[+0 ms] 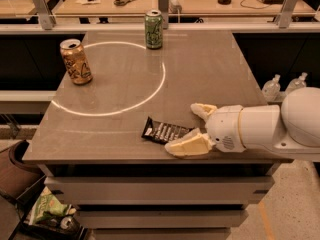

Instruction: Move rxbar chocolate near green can

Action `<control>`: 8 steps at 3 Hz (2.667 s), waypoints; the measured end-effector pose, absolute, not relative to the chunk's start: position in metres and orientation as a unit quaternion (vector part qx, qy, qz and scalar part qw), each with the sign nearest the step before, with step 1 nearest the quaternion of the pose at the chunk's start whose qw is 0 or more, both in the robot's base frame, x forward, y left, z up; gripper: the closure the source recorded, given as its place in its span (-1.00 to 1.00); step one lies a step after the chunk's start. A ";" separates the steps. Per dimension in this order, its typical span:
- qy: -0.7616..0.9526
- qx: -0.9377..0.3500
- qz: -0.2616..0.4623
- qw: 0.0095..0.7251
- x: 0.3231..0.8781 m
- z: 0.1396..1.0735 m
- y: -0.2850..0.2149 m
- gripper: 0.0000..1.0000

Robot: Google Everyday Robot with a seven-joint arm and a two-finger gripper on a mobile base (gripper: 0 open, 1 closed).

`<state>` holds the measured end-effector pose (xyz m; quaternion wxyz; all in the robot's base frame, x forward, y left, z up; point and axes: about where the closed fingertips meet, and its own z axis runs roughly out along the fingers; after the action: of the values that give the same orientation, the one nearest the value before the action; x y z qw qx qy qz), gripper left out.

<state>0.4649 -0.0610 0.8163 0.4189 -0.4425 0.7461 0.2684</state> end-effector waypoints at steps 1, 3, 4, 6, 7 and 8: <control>0.745 -0.444 0.268 0.419 0.464 0.818 -0.059 0.23; 0.745 -0.445 0.268 0.419 0.464 0.819 -0.059 1.00; 0.745 -0.445 0.268 0.419 0.464 0.819 -0.059 1.00; 0.745 -0.445 0.268 0.419 0.464 0.820 -0.059 1.00; 0.751 -0.427 0.248 0.439 0.499 0.840 -0.082 1.00; 0.757 -0.405 0.217 0.464 0.549 0.874 -0.115 1.00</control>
Offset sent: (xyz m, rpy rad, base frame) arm -0.0006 0.0017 0.0012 -0.0019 -0.0023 0.0030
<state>0.5485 -0.1150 0.8740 0.4642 -0.4055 0.7571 0.2168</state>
